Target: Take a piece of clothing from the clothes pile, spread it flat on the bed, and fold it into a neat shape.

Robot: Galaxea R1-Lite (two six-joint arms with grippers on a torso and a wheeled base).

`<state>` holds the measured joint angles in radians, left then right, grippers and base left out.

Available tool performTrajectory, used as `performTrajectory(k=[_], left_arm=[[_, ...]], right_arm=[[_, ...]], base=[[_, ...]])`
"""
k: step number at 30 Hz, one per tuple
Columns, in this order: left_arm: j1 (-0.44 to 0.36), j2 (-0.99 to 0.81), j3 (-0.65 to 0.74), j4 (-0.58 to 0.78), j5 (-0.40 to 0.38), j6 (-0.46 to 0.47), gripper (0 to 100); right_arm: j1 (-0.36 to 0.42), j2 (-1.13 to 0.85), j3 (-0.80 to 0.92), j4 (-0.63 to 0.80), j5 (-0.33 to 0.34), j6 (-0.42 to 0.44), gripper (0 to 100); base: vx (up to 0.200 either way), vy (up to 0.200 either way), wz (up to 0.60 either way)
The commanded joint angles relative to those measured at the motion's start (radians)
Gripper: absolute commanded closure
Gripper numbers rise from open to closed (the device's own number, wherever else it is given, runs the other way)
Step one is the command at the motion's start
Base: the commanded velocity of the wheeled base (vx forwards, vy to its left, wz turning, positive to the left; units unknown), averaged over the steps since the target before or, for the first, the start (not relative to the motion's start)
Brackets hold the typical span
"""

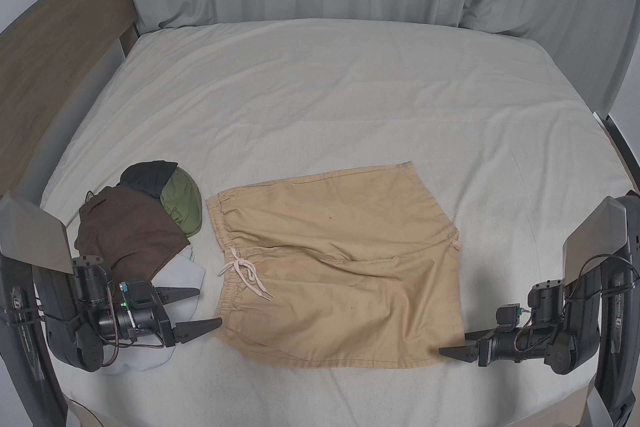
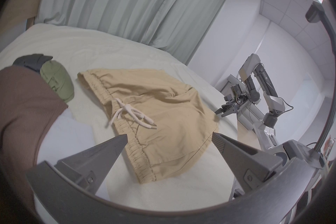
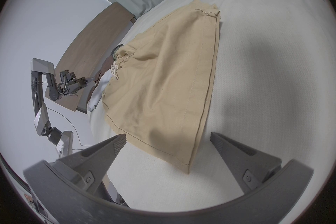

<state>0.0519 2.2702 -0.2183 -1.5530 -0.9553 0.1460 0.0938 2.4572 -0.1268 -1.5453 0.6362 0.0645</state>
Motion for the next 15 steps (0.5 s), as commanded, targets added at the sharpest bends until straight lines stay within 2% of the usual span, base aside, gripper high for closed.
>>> performTrajectory(k=[1, 3, 8, 12, 13, 15], left_arm=[[0.017, 0.058, -0.013, -0.001, 0.001, -0.008, 0], [0.022, 0.063, -0.015, -0.001, 0.001, -0.017, 0], [0.025, 0.058, -0.013, -0.001, 0.017, -0.149, 0], [0.009, 0.065, -0.012, -0.001, 0.101, -0.233, 0], [0.009, 0.065, -0.012, -0.001, 0.101, -0.233, 0], [-0.014, 0.065, -0.007, -0.001, 0.139, -0.318, 0]], right_arm=[[0.000, 0.003, -0.001, -0.001, 0.000, -0.002, 0], [0.000, 0.003, -0.001, -0.001, 0.000, -0.002, 0], [0.000, 0.003, -0.001, -0.001, 0.000, 0.000, 0], [0.001, 0.003, -0.001, -0.001, 0.000, -0.002, 0], [0.001, 0.003, -0.001, -0.001, 0.000, -0.002, 0], [0.001, 0.005, 0.001, -0.001, 0.000, -0.002, 0]], base=[[0.000, 0.000, 0.00], [0.000, 0.000, 0.00], [0.000, 0.000, 0.00], [0.000, 0.000, 0.00], [0.000, 0.000, 0.00], [0.000, 0.000, 0.00]])
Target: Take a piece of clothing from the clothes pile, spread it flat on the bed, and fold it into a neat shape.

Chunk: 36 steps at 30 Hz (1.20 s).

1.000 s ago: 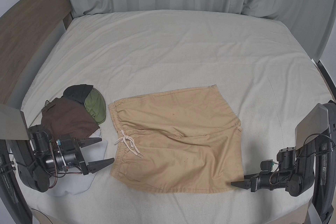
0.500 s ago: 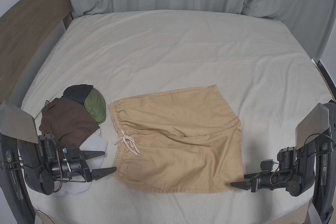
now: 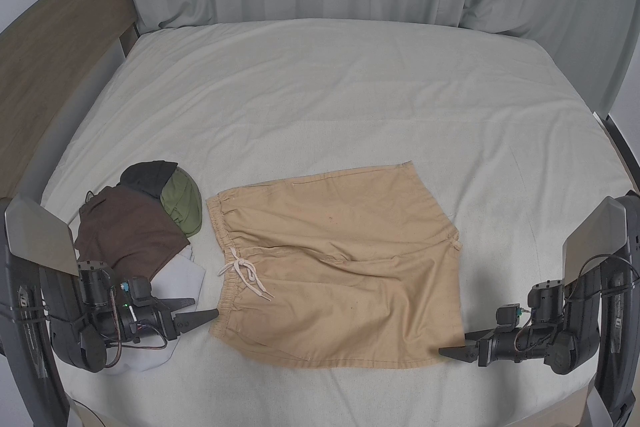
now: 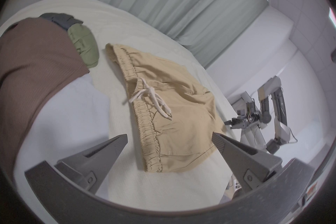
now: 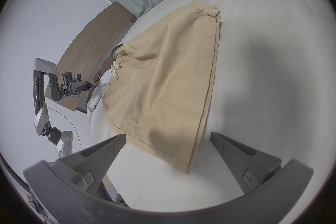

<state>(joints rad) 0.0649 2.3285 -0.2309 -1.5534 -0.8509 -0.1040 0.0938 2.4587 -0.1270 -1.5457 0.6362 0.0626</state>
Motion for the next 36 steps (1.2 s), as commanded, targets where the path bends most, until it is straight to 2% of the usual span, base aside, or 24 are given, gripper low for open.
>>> performTrajectory(k=[1, 4, 11, 22, 26, 36], left_arm=[[-0.028, 0.005, 0.010, -0.001, 0.041, -0.091, 0], [-0.031, 0.009, 0.013, -0.001, 0.046, -0.128, 0], [-0.040, 0.084, -0.004, -0.001, 0.098, -0.129, 0], [-0.071, 0.130, -0.019, -0.001, 0.107, -0.121, 0], [-0.091, 0.141, -0.027, -0.001, 0.147, -0.128, 0], [-0.126, 0.158, -0.045, -0.001, 0.176, -0.155, 0]], right_arm=[[0.001, 0.003, 0.001, -0.001, 0.000, 0.000, 0], [0.001, 0.003, 0.000, -0.001, -0.001, 0.000, 0], [0.001, 0.003, -0.003, -0.001, -0.001, 0.000, 0], [0.001, 0.005, -0.005, -0.001, -0.003, -0.007, 0], [0.000, 0.011, -0.005, -0.001, -0.003, -0.020, 0], [0.001, 0.013, -0.006, -0.001, -0.003, -0.020, 0]], base=[[0.000, 0.000, 0.00], [0.000, 0.000, 0.00], [0.000, 0.000, 0.00], [0.000, 0.000, 0.00], [0.000, 0.000, 0.00], [0.000, 0.000, 0.00]])
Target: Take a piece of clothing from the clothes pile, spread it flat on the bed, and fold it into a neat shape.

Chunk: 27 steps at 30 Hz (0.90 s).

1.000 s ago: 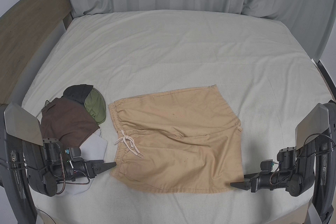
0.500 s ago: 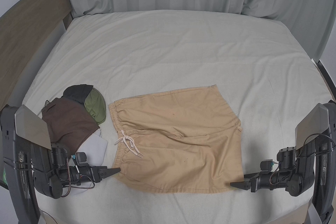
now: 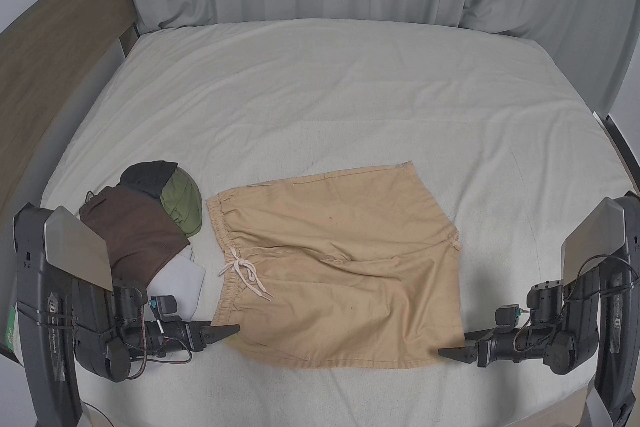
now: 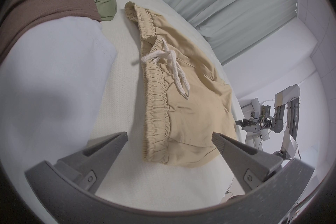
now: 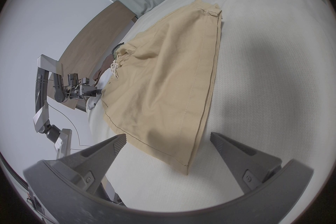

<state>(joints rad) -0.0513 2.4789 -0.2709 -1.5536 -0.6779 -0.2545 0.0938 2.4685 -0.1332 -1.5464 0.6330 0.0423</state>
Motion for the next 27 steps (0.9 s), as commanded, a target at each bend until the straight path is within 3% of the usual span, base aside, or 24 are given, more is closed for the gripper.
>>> performTrajectory(k=[1, 8, 9, 27], left_arm=[[-0.016, 0.008, -0.008, 0.000, 0.009, -0.020, 0], [-0.022, 0.009, -0.025, 0.000, 0.018, -0.025, 0], [-0.022, 0.011, -0.025, 0.000, 0.018, -0.023, 100], [-0.022, 0.014, -0.019, 0.000, 0.018, -0.014, 100]], right_arm=[[0.001, 0.003, 0.000, 0.000, 0.001, 0.001, 0], [0.000, 0.003, 0.000, 0.000, 0.001, 0.001, 0], [0.000, 0.003, 0.001, 0.000, 0.001, 0.001, 0], [0.004, 0.009, 0.007, 0.000, 0.004, -0.001, 0]], base=[[0.000, 0.000, 0.00], [0.000, 0.000, 0.00], [0.000, 0.000, 0.00], [0.000, 0.000, 0.00]])
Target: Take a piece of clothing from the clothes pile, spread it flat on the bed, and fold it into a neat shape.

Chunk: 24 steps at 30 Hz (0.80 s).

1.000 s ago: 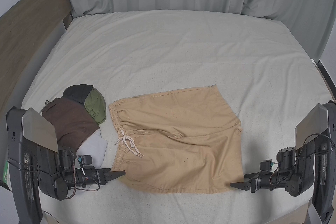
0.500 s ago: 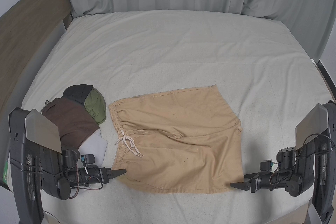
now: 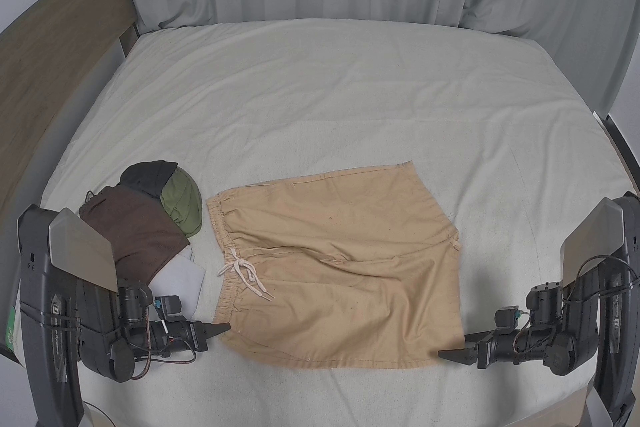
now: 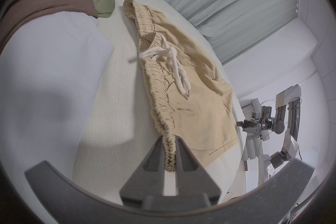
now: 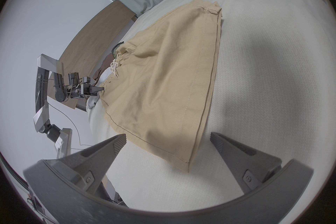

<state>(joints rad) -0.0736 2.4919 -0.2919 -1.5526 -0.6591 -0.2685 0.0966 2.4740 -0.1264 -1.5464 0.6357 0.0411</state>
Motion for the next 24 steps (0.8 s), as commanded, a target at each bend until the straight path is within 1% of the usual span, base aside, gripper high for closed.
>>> performTrajectory(k=[1, 13, 14, 24], left_arm=[[0.000, 0.001, 0.002, -0.001, 0.000, 0.000, 100], [0.000, 0.001, 0.002, -0.001, 0.000, 0.003, 100], [0.000, 0.001, 0.002, -0.001, 0.000, 0.003, 100], [0.000, 0.005, 0.000, -0.001, 0.000, 0.003, 100]], right_arm=[[0.002, 0.003, 0.001, 0.000, 0.002, 0.000, 0], [0.005, 0.017, 0.013, 0.000, 0.016, -0.020, 0], [0.005, 0.017, 0.013, 0.000, 0.016, -0.021, 100], [0.006, 0.017, 0.007, 0.000, 0.015, -0.021, 100]], base=[[0.000, 0.000, 0.00], [0.000, 0.000, 0.00], [0.000, 0.000, 0.00], [0.000, 0.000, 0.00]])
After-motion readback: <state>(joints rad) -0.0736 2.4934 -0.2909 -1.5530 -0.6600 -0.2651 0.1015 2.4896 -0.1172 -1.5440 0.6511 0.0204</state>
